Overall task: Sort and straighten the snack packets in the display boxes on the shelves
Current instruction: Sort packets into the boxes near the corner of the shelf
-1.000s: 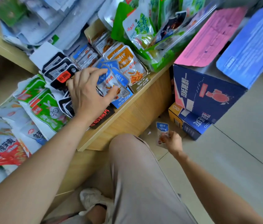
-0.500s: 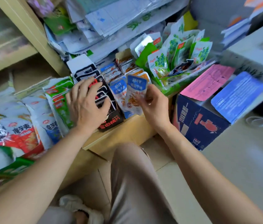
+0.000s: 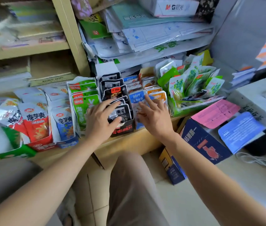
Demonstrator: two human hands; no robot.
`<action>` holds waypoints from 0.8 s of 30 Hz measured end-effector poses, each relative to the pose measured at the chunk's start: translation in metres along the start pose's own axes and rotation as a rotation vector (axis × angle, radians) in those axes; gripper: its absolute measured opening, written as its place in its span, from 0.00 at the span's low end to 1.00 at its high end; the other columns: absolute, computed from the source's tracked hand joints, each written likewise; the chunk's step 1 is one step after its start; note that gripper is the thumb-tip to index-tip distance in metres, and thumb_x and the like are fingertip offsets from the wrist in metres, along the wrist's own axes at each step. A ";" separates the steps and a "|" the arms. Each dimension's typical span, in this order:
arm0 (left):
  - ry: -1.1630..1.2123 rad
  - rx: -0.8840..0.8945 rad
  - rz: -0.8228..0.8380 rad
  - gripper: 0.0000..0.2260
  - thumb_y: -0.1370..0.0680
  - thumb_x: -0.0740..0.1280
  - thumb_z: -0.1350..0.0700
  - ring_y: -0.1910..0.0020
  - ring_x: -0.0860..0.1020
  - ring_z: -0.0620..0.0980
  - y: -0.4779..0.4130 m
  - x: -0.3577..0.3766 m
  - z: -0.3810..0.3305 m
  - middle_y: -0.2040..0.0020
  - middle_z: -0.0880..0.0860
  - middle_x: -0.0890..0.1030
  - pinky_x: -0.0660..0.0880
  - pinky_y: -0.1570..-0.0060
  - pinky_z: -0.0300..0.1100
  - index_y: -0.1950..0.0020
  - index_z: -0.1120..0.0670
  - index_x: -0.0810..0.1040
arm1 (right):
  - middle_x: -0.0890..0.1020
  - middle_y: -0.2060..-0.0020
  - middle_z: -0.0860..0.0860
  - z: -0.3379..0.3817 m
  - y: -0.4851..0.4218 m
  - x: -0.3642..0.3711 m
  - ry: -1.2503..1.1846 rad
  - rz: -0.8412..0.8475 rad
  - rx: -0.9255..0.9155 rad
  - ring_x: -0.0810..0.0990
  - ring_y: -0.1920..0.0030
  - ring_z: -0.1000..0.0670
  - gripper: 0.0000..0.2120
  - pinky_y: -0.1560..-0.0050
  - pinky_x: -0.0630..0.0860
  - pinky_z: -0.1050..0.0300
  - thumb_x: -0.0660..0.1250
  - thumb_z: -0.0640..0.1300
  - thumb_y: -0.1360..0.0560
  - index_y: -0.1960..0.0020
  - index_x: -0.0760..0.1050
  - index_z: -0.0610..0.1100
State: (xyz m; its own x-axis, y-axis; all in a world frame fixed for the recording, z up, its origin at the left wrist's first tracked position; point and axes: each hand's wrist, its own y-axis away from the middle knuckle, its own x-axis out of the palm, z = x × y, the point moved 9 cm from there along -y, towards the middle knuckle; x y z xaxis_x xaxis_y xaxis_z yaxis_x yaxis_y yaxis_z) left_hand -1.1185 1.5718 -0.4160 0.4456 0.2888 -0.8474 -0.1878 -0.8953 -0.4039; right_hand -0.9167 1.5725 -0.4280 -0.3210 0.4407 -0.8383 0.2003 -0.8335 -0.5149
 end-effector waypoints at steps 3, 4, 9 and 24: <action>0.024 -0.005 -0.016 0.24 0.22 0.70 0.45 0.31 0.72 0.51 0.001 0.000 0.001 0.28 0.47 0.73 0.60 0.31 0.53 0.26 0.44 0.73 | 0.62 0.21 0.48 0.002 0.013 0.011 0.089 0.237 0.053 0.62 0.26 0.40 0.33 0.32 0.63 0.39 0.52 0.69 0.22 0.24 0.66 0.53; 0.036 -0.004 -0.015 0.24 0.22 0.70 0.45 0.31 0.71 0.51 0.002 -0.001 0.001 0.28 0.47 0.73 0.60 0.31 0.53 0.26 0.44 0.73 | 0.58 0.20 0.48 0.004 0.016 0.012 0.126 0.299 0.056 0.59 0.24 0.39 0.35 0.30 0.61 0.38 0.48 0.71 0.23 0.22 0.62 0.54; 0.041 0.017 0.021 0.24 0.21 0.68 0.45 0.29 0.69 0.51 0.003 0.000 0.000 0.25 0.47 0.71 0.60 0.29 0.54 0.25 0.44 0.72 | 0.44 0.19 0.50 0.020 0.027 0.025 0.230 0.513 0.010 0.49 0.22 0.34 0.37 0.26 0.54 0.34 0.43 0.75 0.26 0.25 0.64 0.59; 0.024 0.063 0.251 0.26 0.18 0.57 0.39 0.21 0.56 0.51 -0.001 0.009 0.002 0.19 0.45 0.57 0.54 0.24 0.56 0.20 0.40 0.58 | 0.79 0.35 0.53 -0.020 0.023 -0.062 -0.331 0.397 0.477 0.79 0.40 0.52 0.22 0.41 0.76 0.57 0.71 0.40 0.25 0.32 0.76 0.49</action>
State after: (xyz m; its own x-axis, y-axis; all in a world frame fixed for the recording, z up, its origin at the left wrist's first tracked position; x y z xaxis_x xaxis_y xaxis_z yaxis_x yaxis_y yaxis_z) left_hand -1.1162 1.5760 -0.4243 0.3983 0.0511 -0.9158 -0.3492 -0.9148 -0.2029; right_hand -0.8739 1.5323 -0.3910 -0.5873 0.0112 -0.8093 -0.0428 -0.9989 0.0172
